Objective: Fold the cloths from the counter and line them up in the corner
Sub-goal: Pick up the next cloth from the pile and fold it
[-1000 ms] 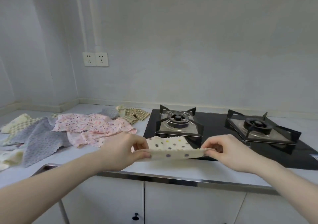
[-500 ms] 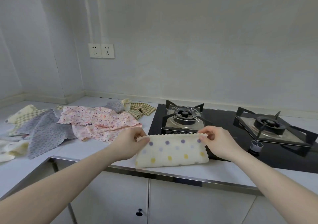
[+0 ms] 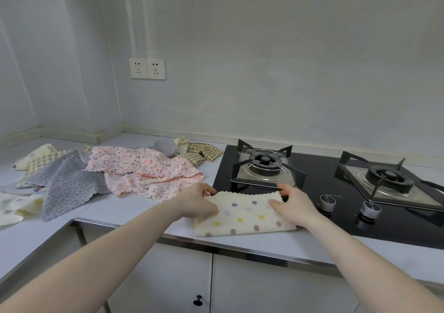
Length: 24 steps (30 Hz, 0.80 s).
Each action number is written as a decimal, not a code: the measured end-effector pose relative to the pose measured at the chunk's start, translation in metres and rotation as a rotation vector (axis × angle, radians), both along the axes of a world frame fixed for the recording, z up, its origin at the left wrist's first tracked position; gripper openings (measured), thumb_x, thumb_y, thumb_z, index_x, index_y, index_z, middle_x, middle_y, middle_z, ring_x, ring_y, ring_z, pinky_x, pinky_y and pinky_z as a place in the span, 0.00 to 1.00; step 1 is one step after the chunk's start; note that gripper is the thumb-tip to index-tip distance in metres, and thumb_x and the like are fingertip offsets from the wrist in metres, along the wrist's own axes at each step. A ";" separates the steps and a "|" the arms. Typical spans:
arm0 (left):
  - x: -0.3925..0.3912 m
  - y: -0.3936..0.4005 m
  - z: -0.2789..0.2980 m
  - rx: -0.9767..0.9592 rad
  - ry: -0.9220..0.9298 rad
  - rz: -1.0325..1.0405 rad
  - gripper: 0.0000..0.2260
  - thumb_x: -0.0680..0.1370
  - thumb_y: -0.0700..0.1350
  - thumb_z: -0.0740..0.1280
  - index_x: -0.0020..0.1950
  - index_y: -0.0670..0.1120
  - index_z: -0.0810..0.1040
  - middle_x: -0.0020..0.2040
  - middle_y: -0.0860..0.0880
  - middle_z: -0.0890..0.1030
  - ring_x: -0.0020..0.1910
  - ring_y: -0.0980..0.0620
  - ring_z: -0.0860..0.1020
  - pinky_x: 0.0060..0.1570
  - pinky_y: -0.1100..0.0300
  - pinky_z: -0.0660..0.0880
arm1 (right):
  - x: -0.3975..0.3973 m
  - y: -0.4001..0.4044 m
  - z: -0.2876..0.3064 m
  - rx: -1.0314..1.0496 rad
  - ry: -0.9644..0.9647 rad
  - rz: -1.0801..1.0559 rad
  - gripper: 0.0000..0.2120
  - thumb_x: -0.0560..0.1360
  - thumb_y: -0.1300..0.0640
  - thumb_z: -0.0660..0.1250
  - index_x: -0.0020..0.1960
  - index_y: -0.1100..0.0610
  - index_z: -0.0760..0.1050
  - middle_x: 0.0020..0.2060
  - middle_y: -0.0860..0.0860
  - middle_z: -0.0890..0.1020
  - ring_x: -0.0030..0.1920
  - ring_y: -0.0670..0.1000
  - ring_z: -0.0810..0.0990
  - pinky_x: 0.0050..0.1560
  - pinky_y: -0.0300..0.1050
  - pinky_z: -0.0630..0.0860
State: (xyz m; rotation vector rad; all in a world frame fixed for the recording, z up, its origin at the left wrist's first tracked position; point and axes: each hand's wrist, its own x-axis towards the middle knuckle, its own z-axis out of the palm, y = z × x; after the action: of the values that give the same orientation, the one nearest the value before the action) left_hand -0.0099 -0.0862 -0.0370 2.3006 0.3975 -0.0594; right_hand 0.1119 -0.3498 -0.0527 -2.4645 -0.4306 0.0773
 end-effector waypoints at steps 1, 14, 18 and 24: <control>0.003 -0.001 0.002 -0.007 0.030 -0.010 0.23 0.75 0.46 0.74 0.69 0.53 0.75 0.58 0.53 0.74 0.56 0.54 0.76 0.49 0.63 0.73 | 0.002 0.000 0.000 0.001 0.022 0.001 0.30 0.77 0.48 0.72 0.76 0.52 0.69 0.63 0.50 0.81 0.64 0.52 0.78 0.63 0.45 0.72; 0.022 0.010 0.000 -0.016 -0.131 0.113 0.12 0.71 0.51 0.78 0.43 0.47 0.79 0.47 0.47 0.83 0.46 0.50 0.81 0.41 0.59 0.76 | 0.014 -0.005 -0.002 0.181 0.149 -0.049 0.08 0.76 0.52 0.71 0.48 0.57 0.79 0.42 0.50 0.81 0.40 0.49 0.81 0.41 0.43 0.72; 0.019 0.022 -0.015 0.152 -0.224 0.157 0.17 0.73 0.58 0.76 0.41 0.46 0.78 0.36 0.53 0.75 0.38 0.52 0.75 0.38 0.58 0.70 | 0.011 -0.005 0.001 0.249 0.191 -0.073 0.06 0.74 0.57 0.71 0.50 0.56 0.81 0.43 0.49 0.86 0.41 0.48 0.83 0.40 0.41 0.75; 0.006 0.028 -0.041 0.090 -0.326 0.149 0.20 0.72 0.64 0.75 0.39 0.50 0.72 0.34 0.55 0.73 0.34 0.54 0.71 0.39 0.57 0.68 | 0.012 -0.005 0.001 0.257 0.157 -0.140 0.10 0.72 0.52 0.74 0.37 0.55 0.76 0.34 0.48 0.78 0.38 0.50 0.76 0.39 0.44 0.69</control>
State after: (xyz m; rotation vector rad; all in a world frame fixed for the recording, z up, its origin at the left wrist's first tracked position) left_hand -0.0036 -0.0580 -0.0783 2.3081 0.4065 0.4096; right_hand 0.1241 -0.3551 -0.0514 -2.2087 -0.1864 0.1466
